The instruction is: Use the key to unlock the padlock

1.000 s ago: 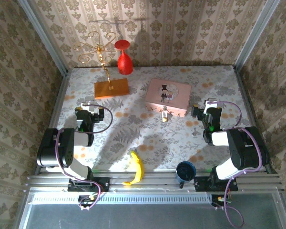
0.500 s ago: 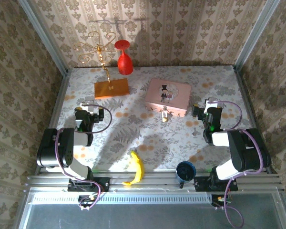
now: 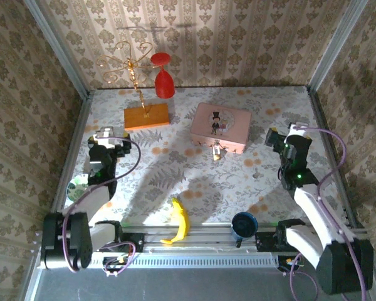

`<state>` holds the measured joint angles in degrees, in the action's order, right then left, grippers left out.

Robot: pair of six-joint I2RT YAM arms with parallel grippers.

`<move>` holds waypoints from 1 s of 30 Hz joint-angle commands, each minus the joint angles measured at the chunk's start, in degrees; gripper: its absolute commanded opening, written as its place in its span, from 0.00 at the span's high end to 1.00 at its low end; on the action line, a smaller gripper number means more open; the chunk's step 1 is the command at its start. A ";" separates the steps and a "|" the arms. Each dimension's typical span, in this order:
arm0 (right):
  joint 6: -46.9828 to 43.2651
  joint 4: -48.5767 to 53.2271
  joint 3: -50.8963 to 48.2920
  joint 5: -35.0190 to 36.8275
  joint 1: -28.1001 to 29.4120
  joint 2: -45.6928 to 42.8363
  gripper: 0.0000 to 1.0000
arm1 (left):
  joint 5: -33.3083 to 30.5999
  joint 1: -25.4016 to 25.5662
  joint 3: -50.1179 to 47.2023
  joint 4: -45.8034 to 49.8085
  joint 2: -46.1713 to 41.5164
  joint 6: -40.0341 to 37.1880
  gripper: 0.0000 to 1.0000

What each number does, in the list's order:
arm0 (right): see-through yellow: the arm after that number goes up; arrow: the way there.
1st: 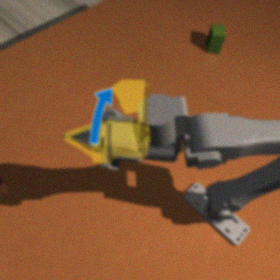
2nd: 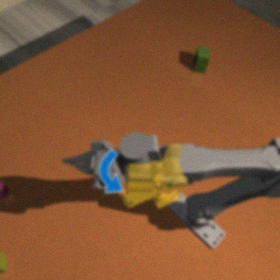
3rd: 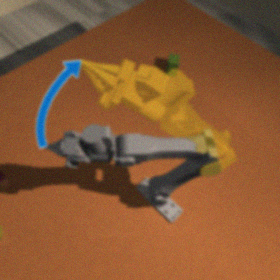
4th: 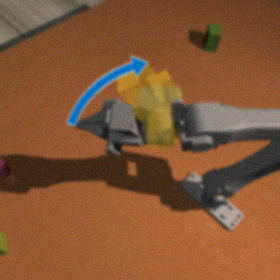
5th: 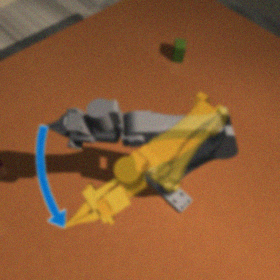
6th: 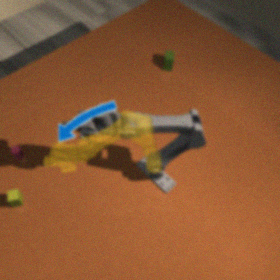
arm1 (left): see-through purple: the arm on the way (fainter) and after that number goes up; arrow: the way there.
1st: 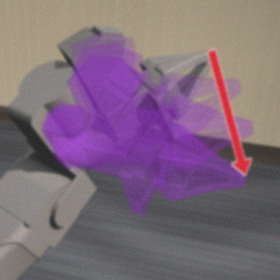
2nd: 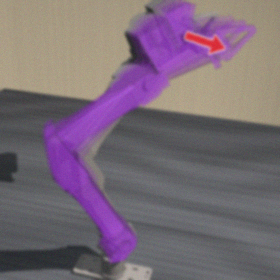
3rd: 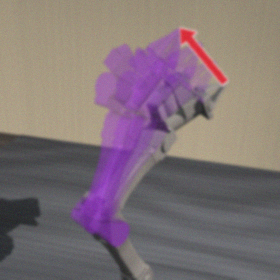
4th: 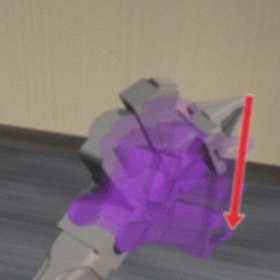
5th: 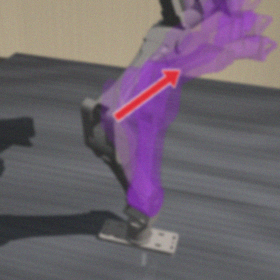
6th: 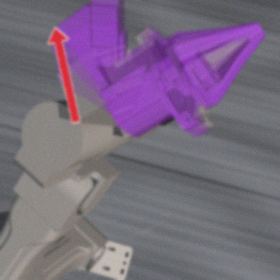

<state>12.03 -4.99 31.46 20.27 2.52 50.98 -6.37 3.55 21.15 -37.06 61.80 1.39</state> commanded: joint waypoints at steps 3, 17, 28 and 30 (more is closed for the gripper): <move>10.77 29.05 2.45 -2.28 1.92 -4.89 0.26 | 0.18 3.04 5.15 17.94 -7.99 11.14 0.00; 25.82 37.27 1.66 -14.03 10.46 8.24 0.57 | -3.08 18.57 5.57 30.25 -16.32 23.42 0.00; 26.73 34.01 7.23 -12.61 13.49 24.61 0.58 | -1.71 19.56 6.44 29.94 -14.78 23.36 0.00; 26.64 32.56 7.70 -12.89 13.56 26.05 0.58 | -2.02 19.61 6.41 29.85 -14.46 23.37 0.00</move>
<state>37.60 29.08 37.60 7.01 15.70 75.66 -8.16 22.85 25.61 -7.79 46.98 23.99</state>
